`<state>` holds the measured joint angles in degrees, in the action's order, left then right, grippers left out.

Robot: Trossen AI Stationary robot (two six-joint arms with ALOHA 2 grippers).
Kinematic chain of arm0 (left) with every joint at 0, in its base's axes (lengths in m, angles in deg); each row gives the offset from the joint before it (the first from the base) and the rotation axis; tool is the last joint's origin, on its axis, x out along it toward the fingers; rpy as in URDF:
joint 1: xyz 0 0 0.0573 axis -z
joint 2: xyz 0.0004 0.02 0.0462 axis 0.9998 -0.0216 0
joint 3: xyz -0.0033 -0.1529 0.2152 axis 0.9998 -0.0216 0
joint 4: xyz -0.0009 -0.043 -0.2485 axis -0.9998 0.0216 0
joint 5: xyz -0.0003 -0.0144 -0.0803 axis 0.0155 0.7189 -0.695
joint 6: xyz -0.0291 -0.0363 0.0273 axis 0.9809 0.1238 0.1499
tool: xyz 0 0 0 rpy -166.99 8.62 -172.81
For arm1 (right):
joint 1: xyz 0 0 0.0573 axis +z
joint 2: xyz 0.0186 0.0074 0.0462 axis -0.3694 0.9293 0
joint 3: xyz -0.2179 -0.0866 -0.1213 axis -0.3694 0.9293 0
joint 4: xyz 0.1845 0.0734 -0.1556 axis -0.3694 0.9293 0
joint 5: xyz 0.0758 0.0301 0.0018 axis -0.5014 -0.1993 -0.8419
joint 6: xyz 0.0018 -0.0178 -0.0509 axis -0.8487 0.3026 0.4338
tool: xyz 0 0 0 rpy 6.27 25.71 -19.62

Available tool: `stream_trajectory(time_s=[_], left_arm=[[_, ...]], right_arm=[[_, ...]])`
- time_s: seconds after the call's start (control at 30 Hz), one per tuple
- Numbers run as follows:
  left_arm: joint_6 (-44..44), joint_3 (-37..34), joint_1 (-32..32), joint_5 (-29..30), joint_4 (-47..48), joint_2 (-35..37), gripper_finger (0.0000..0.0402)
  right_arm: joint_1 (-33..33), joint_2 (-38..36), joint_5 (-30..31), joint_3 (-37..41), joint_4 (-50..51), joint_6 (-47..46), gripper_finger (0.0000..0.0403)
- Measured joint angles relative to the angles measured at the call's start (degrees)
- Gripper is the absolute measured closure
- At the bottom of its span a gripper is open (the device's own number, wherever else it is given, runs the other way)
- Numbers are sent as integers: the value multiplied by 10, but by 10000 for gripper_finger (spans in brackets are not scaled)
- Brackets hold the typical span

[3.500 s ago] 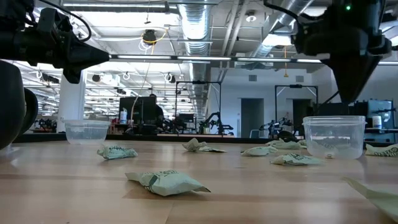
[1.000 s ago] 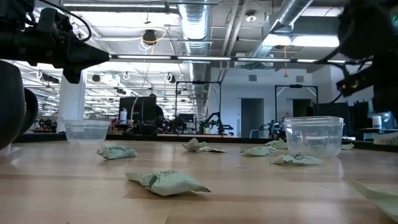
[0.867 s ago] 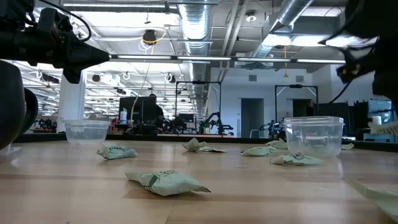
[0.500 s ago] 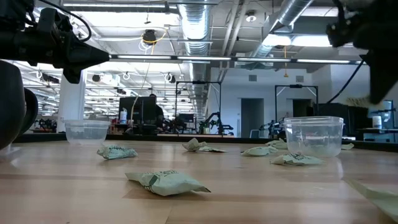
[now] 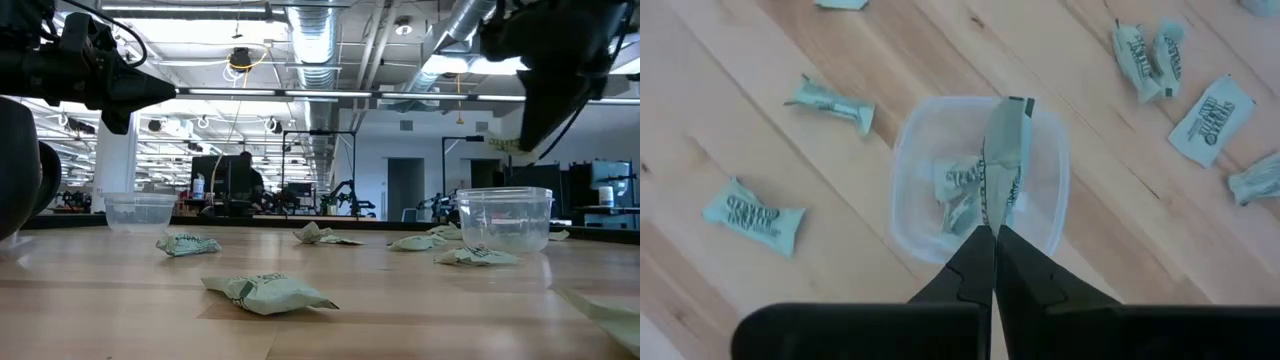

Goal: Pick and place Stevia / Truvia into bins
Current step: Put the white stevia packet into the square transparent container

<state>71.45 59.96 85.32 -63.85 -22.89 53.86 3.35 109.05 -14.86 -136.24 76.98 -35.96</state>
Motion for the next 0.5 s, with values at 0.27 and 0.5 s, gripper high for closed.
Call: stream_trajectory(time_s=[0.27, 0.5], left_arm=[[0, 0, 0, 0, 0, 0, 375], [0, 0, 0, 0, 0, 0, 375]], right_arm=[[-35, 0, -38, 0, -3, 6, 381], [-38, 0, -41, 0, 4, 7, 328]])
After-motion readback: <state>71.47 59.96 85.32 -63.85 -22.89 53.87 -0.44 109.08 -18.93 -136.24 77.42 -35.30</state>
